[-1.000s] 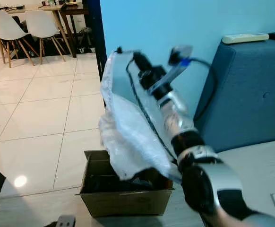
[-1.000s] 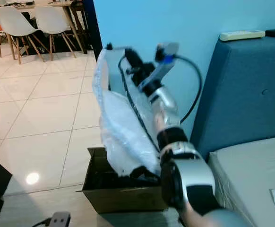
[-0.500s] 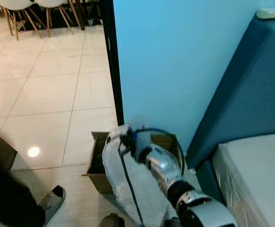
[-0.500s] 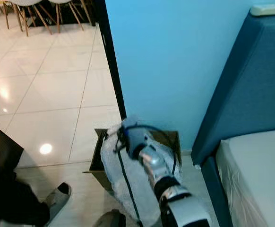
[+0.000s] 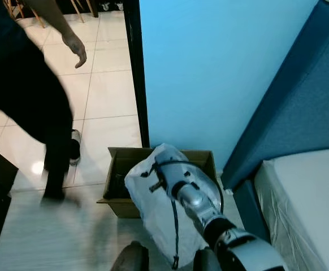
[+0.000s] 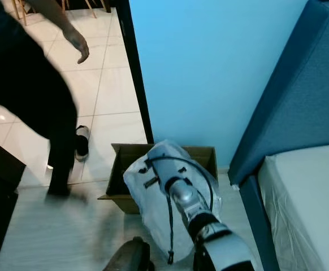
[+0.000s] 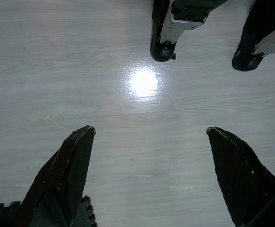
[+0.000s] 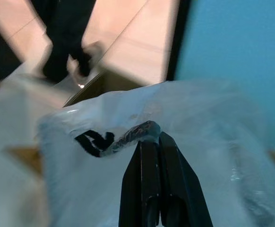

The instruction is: Clean up the room

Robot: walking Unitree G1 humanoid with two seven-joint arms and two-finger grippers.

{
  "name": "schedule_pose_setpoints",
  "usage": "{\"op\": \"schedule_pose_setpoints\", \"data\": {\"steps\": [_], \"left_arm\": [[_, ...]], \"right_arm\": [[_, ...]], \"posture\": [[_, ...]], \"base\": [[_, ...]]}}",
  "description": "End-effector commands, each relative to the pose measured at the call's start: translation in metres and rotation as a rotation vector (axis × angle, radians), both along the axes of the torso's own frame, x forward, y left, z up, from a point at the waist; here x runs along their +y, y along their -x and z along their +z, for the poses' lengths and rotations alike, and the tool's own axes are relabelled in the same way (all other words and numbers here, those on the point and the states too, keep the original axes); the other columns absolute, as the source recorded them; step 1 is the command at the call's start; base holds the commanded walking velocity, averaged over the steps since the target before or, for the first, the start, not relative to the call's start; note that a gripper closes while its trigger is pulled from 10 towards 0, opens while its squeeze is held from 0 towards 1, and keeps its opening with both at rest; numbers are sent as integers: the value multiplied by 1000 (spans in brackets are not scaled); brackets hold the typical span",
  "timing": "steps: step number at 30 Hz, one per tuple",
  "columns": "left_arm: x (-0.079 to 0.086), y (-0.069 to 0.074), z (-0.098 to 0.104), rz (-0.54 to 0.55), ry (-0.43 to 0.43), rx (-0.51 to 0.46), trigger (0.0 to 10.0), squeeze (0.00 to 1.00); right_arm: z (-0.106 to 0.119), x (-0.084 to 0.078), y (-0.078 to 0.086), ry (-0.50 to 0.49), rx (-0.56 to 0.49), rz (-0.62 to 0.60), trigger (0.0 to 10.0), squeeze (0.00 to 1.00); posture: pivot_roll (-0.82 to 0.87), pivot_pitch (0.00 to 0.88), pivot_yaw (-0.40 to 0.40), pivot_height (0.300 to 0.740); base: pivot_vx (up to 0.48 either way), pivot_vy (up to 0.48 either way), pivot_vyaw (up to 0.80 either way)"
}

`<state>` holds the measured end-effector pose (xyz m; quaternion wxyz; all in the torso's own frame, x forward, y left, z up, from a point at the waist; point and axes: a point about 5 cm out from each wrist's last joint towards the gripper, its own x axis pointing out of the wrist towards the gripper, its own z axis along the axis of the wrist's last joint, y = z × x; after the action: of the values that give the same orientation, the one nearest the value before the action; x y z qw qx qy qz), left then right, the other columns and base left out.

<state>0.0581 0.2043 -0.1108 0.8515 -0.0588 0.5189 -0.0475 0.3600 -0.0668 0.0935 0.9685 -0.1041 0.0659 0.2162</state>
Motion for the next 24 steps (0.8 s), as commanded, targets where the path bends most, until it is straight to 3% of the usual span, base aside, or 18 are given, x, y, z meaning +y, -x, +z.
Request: {"op": "schedule_pose_setpoints", "data": {"steps": [1,7,8,11,12,13,14,17,18,19,20,22,24], "left_arm": [[-7,13,-3,-22,26,40,10000,0],[-11,7,-3,-21,33,23,10000,0],[-5,-18,4,29,30,-71,10000,0],[-1,-30,7,52,25,-118,10000,0],[12,-58,19,90,-5,-221,10000,0],[12,-58,19,90,-5,-221,10000,0],[26,-76,28,110,-55,-284,10000,0],[56,-106,49,141,-196,-374,10000,0],[56,-106,49,141,-196,-374,10000,0],[70,-112,55,141,-276,-376,10000,0],[104,-119,71,128,-491,-366,10000,0],[104,-119,71,128,-491,-366,10000,0],[130,-116,82,158,-630,-342,10000,0]], "right_arm": [[0,-2,-3,-47,47,-46,10000,0],[14,2,-9,-119,36,-29,10000,0],[22,4,-12,-109,2,-12,10000,0],[25,5,-13,-114,-12,-7,10000,0],[36,6,-17,-134,-45,7,10000,0],[36,6,-17,-134,-45,7,10000,0],[47,7,-21,-155,-76,23,10000,0],[73,9,-28,-203,-146,57,10000,0],[73,9,-28,-203,-146,57,10000,0],[85,10,-31,-232,-175,78,10000,0],[117,13,-35,-303,-263,136,10000,0],[117,13,-35,-303,-263,136,10000,0],[152,14,-37,-384,-356,198,10000,0]], "posture": [[174,316,9,642],[162,312,3,622],[147,313,-4,612],[146,313,-7,607],[143,310,-12,597],[143,310,-12,597],[137,305,-17,592],[133,298,-23,577],[133,298,-23,577],[125,292,-28,572],[118,286,-31,562],[118,286,-31,562],[109,279,-37,552]], "base": [[0,0,0],[0,0,0],[0,0,0],[0,0,0],[0,0,0],[0,0,0],[0,0,0],[0,0,0],[0,0,0],[0,0,0],[0,0,0],[0,0,0],[0,0,0]]}}
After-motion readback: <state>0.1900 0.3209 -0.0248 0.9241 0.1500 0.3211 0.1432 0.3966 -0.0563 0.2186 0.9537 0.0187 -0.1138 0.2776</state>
